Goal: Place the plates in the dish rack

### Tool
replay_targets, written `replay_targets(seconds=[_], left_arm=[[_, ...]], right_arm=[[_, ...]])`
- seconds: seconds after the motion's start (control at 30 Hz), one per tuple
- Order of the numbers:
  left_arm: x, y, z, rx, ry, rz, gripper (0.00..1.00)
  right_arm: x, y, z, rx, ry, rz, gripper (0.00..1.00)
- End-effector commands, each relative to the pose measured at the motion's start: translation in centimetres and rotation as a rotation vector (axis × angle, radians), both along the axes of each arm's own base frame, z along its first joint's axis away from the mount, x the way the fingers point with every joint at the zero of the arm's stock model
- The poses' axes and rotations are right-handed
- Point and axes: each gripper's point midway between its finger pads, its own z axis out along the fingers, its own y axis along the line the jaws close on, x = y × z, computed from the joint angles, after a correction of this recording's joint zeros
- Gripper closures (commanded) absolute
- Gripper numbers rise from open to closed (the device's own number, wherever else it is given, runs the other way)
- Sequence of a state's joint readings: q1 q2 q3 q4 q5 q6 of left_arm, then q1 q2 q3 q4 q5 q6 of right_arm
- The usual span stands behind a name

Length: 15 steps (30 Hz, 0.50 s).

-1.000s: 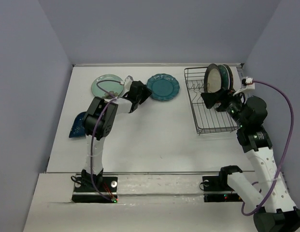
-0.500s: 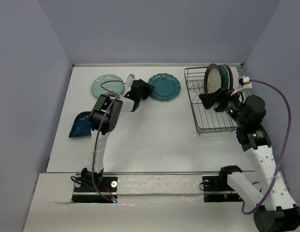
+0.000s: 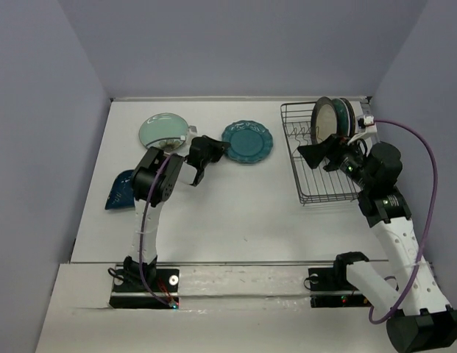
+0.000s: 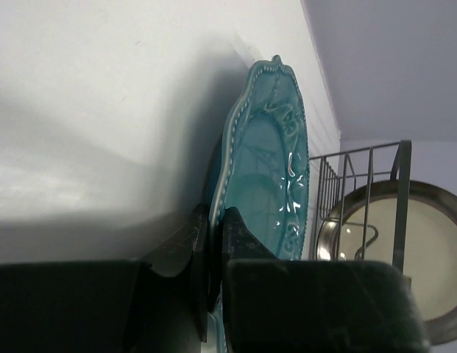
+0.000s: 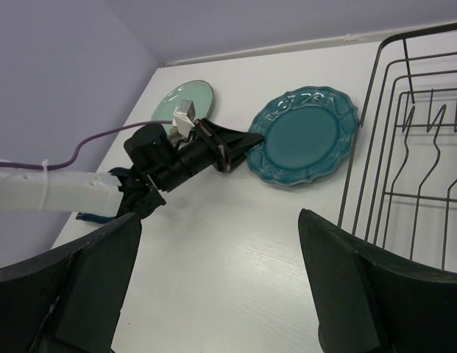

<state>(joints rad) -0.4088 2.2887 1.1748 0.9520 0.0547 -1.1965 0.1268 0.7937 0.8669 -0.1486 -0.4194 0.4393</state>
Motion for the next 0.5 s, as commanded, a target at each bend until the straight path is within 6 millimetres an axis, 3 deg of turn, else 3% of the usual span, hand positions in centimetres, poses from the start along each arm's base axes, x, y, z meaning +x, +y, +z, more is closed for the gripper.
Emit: replay_targets(seconds=[0.0, 0.17, 0.2, 0.23, 0.33, 0.47], left_arm=[[-2.3, 2.2, 11.1, -0.104, -0.263, -0.003, 0.94], [-7.2, 3.1, 16.2, -0.263, -0.356, -0.057, 0.94], [-8.2, 3.3, 15.8, -0.269, -0.346, -0.063, 0.94], [-8.9, 3.5, 17.4, -0.282, -0.38, -0.069, 0.94], [-10.2, 3.7, 18.9, -0.296, -0.409, -0.088, 0.94], [-12.6, 4.3, 23.0, -0.335, -0.489, -0.114, 0.94]], right_arm=[[-0.4, 1.5, 1.8, 0.031, -0.046, 0.086, 0.07], [-0.4, 2.2, 1.8, 0.057, -0.028, 0.116, 0.07], [-0.4, 2.2, 1.5, 0.057, -0.016, 0.117, 0.07], [-0.4, 2.3, 1.3, 0.056, -0.009, 0.123, 0.07], [-0.4, 2.3, 0.4, 0.055, 0.016, 0.124, 0.07], [-0.1, 2.4, -0.7, 0.055, 0.052, 0.124, 0.07]])
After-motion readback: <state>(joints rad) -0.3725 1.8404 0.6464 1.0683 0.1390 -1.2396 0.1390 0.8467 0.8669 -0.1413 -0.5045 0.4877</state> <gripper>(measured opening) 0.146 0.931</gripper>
